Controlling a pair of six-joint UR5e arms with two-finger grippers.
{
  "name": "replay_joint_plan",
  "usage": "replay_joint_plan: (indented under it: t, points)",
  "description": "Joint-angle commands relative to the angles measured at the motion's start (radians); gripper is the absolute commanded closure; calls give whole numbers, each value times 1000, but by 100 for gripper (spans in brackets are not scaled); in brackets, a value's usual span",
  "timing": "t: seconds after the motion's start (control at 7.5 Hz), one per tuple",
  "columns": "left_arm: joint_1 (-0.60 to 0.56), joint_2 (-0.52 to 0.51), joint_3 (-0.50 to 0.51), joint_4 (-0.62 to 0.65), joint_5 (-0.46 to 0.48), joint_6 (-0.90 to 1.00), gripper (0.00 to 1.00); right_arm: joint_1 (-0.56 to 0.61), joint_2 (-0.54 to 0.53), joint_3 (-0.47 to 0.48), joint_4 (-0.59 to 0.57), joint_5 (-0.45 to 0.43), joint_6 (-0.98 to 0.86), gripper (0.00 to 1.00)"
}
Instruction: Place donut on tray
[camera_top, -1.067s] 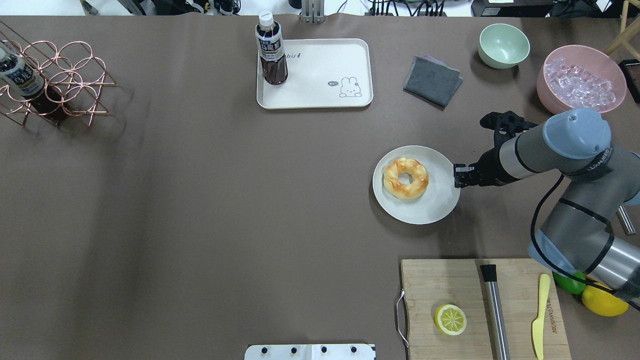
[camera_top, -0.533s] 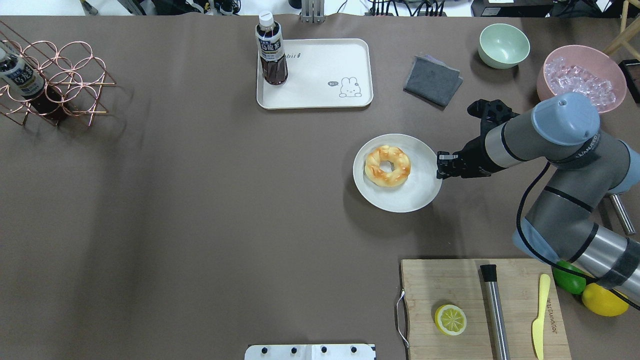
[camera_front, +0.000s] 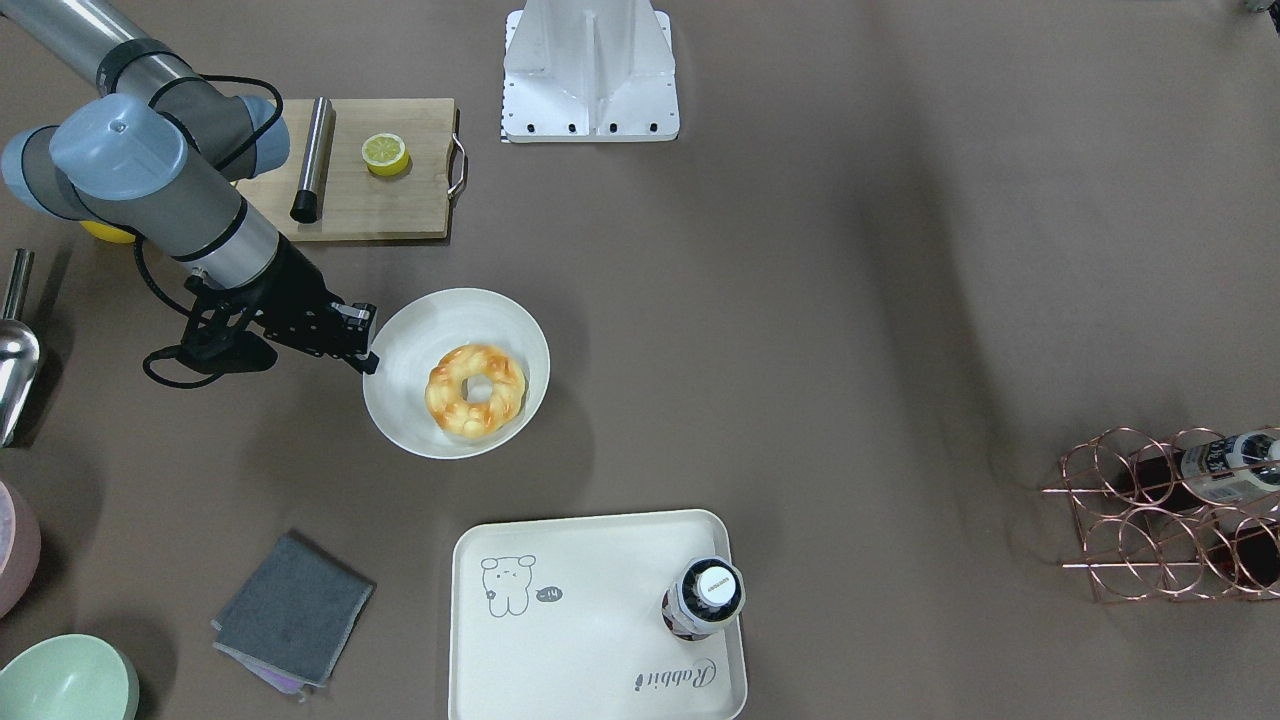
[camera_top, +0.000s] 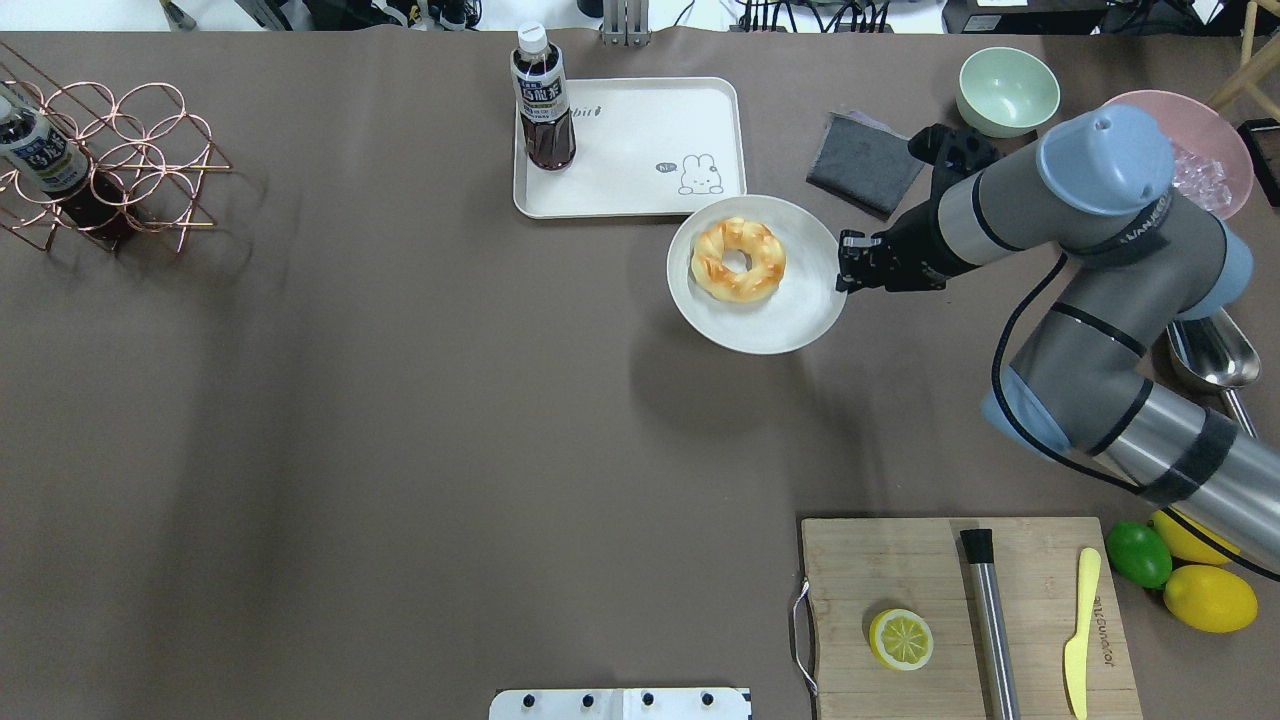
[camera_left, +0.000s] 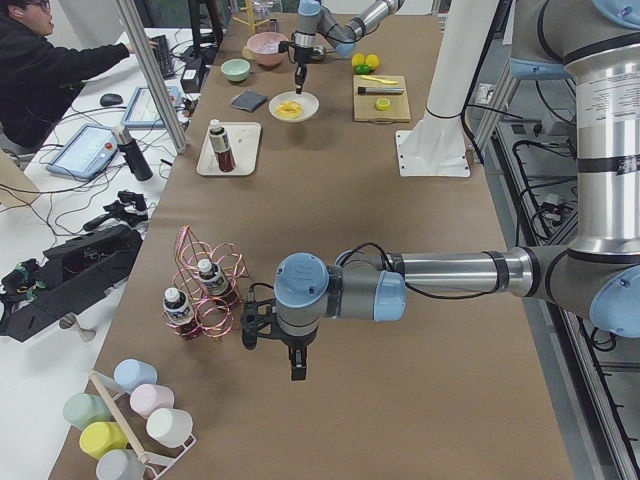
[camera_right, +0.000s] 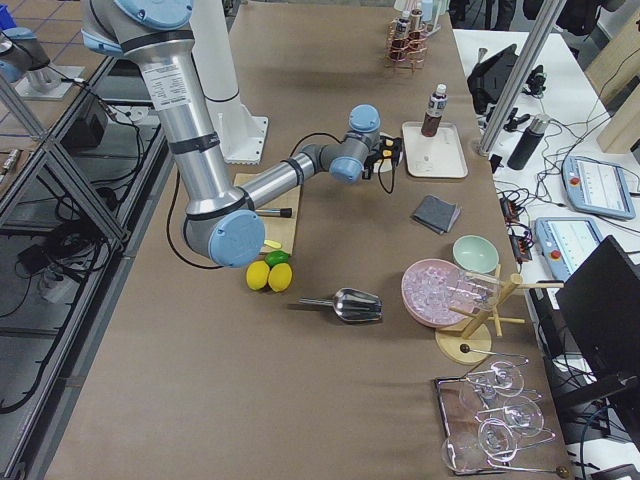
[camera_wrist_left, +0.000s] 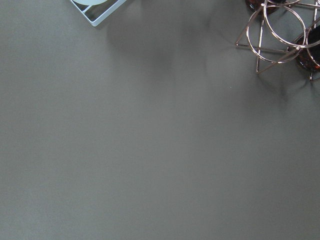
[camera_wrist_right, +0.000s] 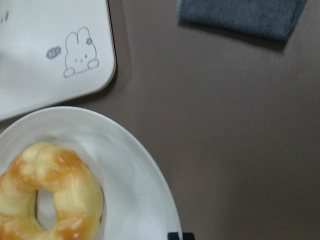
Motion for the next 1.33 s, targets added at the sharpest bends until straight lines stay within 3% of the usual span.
replay_joint_plan:
  t: [0.0, 0.93, 1.2]
  points:
    - [1, 0, -1, 0, -2, -1, 2, 83, 142, -177, 0, 9, -2, 100]
    - [18, -44, 16, 3, -2, -5, 2, 83, 568, -716, 4, -41, -5, 100]
    - [18, -45, 15, 3, -2, -5, 2, 80, 609, -775, 6, -63, -7, 100]
